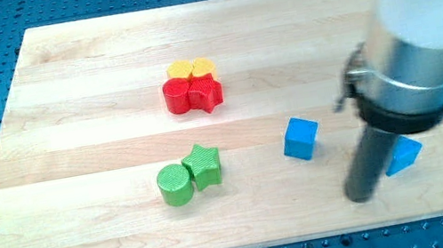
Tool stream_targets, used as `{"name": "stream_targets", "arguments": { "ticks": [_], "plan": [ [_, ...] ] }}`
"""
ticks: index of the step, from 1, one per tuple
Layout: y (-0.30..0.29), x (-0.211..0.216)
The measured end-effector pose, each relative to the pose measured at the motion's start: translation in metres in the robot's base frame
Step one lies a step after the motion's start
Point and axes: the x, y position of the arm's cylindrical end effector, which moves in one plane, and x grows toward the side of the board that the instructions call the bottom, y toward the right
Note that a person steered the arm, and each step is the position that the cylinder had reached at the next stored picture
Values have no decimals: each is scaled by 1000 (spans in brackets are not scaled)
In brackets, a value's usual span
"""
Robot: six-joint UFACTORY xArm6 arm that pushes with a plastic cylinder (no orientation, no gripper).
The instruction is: Move the blue cube above the blue triangle
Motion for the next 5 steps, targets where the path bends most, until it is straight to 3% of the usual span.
{"name": "stream_targets", "arguments": {
  "ticks": [1,2,3,5],
  "plan": [
    [-47,-33],
    [-54,-53],
    [2,-73],
    [8,-108]
  ]
}}
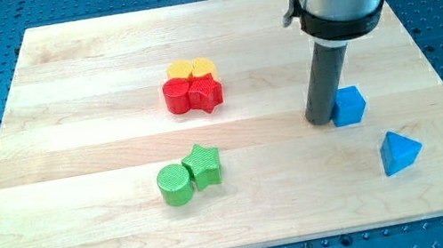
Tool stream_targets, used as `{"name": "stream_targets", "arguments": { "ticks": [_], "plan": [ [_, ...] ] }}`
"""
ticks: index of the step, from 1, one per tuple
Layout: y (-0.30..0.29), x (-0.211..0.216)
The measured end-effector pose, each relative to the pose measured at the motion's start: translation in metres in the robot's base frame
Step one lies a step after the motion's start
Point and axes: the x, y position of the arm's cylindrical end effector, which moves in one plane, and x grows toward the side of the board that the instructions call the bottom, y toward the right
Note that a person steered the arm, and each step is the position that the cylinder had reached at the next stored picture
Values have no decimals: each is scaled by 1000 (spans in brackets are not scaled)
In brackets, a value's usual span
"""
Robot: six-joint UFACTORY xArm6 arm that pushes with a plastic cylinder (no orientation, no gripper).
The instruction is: Move the blue cube above the blue triangle
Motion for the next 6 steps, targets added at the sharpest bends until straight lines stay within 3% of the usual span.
{"name": "stream_targets", "arguments": {
  "ticks": [2,5,6],
  "plan": [
    [21,-19],
    [25,17],
    [1,16]
  ]
}}
